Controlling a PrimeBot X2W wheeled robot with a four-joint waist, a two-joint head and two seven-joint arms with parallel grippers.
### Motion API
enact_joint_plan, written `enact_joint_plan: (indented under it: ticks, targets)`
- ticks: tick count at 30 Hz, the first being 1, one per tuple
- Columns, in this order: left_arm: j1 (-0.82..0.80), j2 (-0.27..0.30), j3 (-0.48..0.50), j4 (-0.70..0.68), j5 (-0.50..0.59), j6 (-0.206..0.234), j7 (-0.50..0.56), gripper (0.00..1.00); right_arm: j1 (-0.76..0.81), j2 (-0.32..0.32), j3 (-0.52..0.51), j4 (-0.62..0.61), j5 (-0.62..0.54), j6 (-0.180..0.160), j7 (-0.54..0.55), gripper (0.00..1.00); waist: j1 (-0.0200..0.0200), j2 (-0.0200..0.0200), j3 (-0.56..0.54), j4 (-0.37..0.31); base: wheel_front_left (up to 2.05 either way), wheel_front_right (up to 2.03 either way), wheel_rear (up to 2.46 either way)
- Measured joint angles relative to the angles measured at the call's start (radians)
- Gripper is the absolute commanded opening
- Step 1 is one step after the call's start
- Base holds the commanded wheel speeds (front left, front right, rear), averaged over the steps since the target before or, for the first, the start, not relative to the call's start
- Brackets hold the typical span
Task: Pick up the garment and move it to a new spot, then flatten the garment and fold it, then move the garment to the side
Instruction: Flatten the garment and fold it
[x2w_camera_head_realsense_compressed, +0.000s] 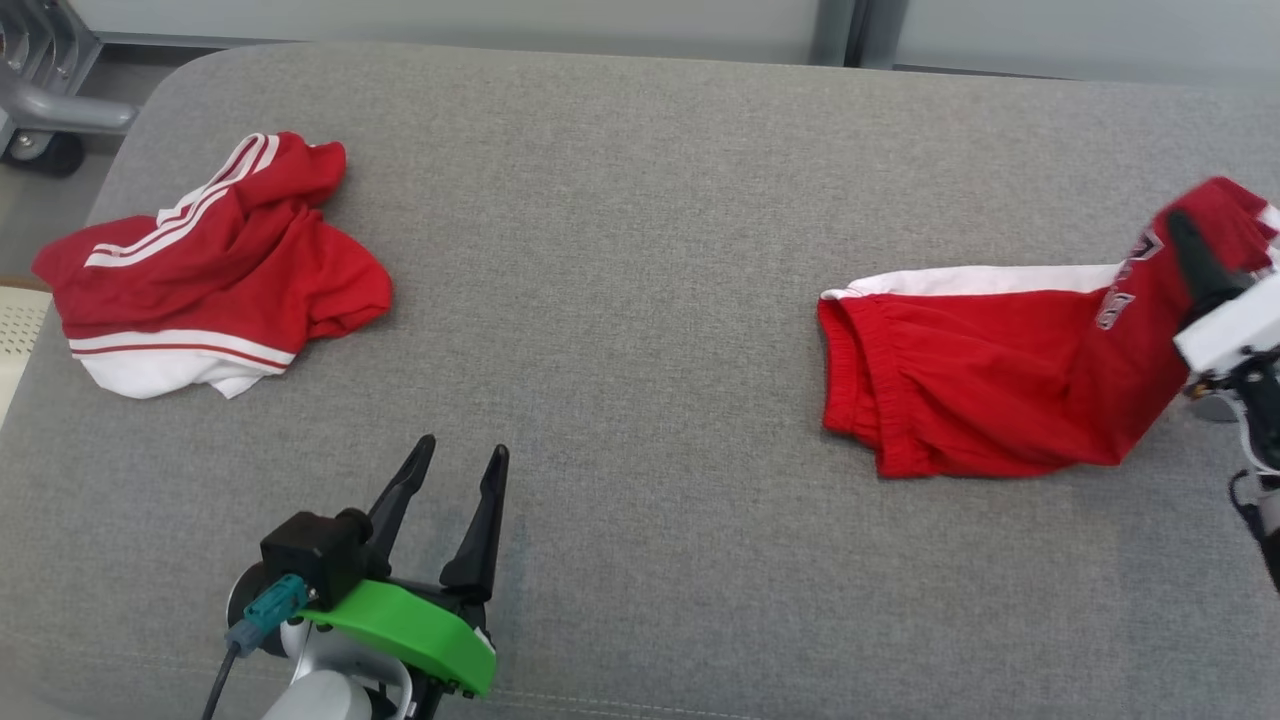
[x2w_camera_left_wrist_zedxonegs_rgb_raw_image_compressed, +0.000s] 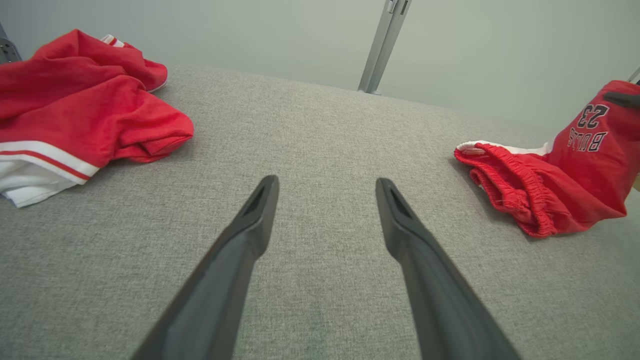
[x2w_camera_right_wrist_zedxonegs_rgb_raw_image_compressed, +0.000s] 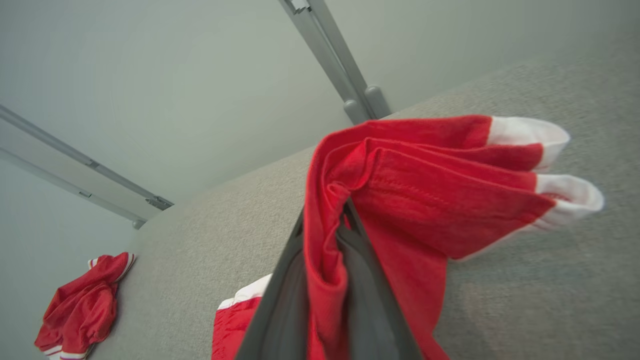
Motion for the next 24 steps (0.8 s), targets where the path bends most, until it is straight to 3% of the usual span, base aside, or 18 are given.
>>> enact_joint_plan:
  ticks: [8, 17, 23, 24]
  targets:
    - [-0.002, -0.024, -0.013, 0.019, 0.0, -0.009, 0.0, 1.0, -0.006, 0.117, 0.287, -0.109, -0.09, 0.009, 0.142, 0.0, 0.0, 0.0, -0.007, 0.055, 0.0, 0.0, 0.0]
    - [-0.002, -0.024, 0.006, 0.028, 0.0, -0.009, 0.0, 1.0, 0.024, 0.137, 0.36, -0.123, -0.106, 0.009, 0.192, 0.0, 0.0, -0.0001, -0.009, 0.122, 0.0, 0.0, 0.0]
    - [0.0, -0.018, 0.03, 0.028, 0.0, -0.009, 0.0, 1.0, 0.027, 0.134, 0.391, -0.132, -0.129, 0.009, 0.215, 0.0, 0.0, 0.0, -0.011, 0.125, 0.0, 0.0, 0.0]
    - [0.0, -0.016, 0.039, 0.026, 0.0, -0.009, 0.0, 1.0, 0.027, 0.133, 0.396, -0.135, -0.142, 0.009, 0.215, 0.09, 0.0, 0.0, -0.012, 0.121, 0.0, 0.0, 0.0]
